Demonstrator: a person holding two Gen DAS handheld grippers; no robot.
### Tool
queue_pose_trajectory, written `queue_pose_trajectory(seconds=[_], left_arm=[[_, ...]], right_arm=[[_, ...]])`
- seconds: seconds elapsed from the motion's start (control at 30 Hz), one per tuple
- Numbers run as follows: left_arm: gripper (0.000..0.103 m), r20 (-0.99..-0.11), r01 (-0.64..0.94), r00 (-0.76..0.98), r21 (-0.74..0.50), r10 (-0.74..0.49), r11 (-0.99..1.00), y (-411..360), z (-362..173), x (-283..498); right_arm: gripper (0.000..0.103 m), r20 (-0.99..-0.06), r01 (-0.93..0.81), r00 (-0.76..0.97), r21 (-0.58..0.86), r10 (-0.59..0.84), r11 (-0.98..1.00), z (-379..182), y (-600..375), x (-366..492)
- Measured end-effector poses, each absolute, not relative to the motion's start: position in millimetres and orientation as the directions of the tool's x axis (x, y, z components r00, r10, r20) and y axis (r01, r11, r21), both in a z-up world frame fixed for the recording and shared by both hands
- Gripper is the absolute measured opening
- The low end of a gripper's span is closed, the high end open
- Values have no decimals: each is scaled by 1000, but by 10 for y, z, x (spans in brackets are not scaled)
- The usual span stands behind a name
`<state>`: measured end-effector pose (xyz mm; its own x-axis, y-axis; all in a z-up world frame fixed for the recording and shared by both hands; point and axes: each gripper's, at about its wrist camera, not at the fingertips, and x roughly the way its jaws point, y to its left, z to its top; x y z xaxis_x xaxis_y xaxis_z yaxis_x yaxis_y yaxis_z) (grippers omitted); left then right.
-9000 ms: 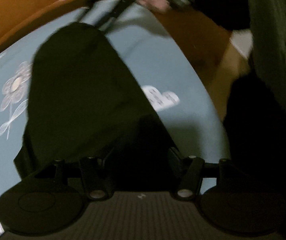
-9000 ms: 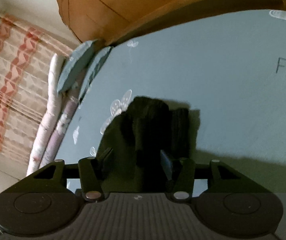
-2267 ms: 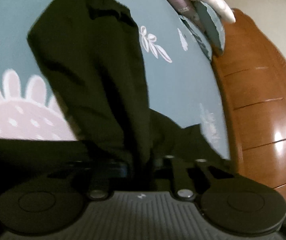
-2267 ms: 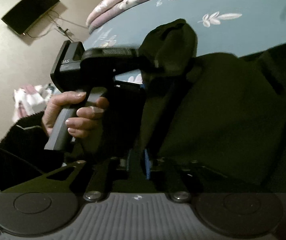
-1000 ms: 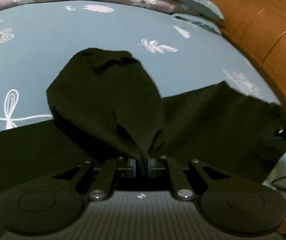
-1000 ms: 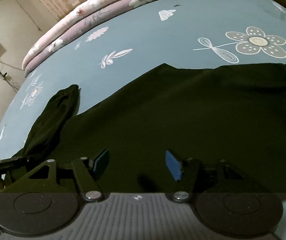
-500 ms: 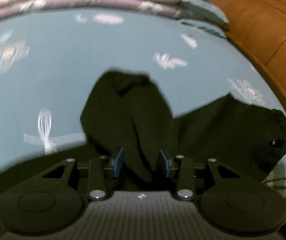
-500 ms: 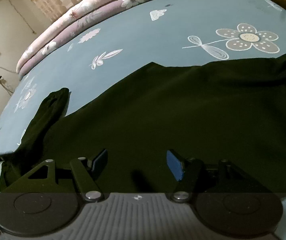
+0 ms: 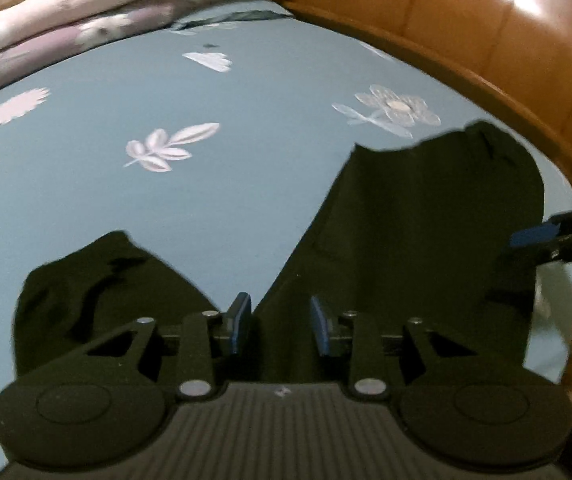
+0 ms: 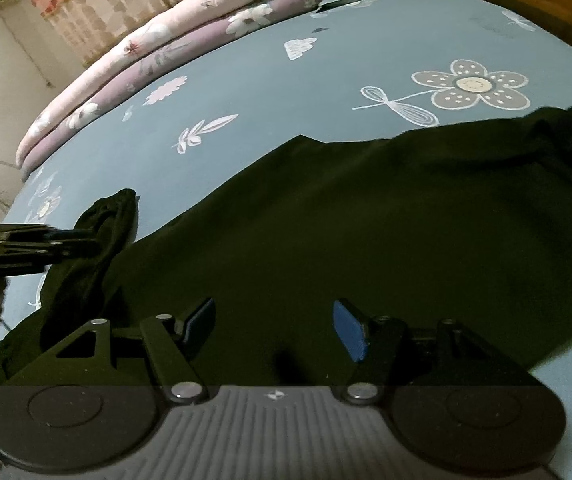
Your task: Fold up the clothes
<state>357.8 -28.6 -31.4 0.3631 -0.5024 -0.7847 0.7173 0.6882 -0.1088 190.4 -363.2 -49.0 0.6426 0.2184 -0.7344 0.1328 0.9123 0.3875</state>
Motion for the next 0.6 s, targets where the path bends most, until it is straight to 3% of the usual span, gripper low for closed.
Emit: queue_pose_trajectory(seconds=[0.17,0.3,0.6], left_arm=[[29,-821,742,326,-84,-468,665,-359,-556,3652],[5,-818,768,341,-41,-463,639,-355,-560,3546],[0,-803,647,404,-89,-439,757,-116,-488,3555]], right_arm=[[70,-741,165,646,371,185,914,-429,-3557,1823],[70,-737,178,656,361,163,915,-351,-3537,1804],[70,-734,191,666,341,134,920,-281,-3567,1932]])
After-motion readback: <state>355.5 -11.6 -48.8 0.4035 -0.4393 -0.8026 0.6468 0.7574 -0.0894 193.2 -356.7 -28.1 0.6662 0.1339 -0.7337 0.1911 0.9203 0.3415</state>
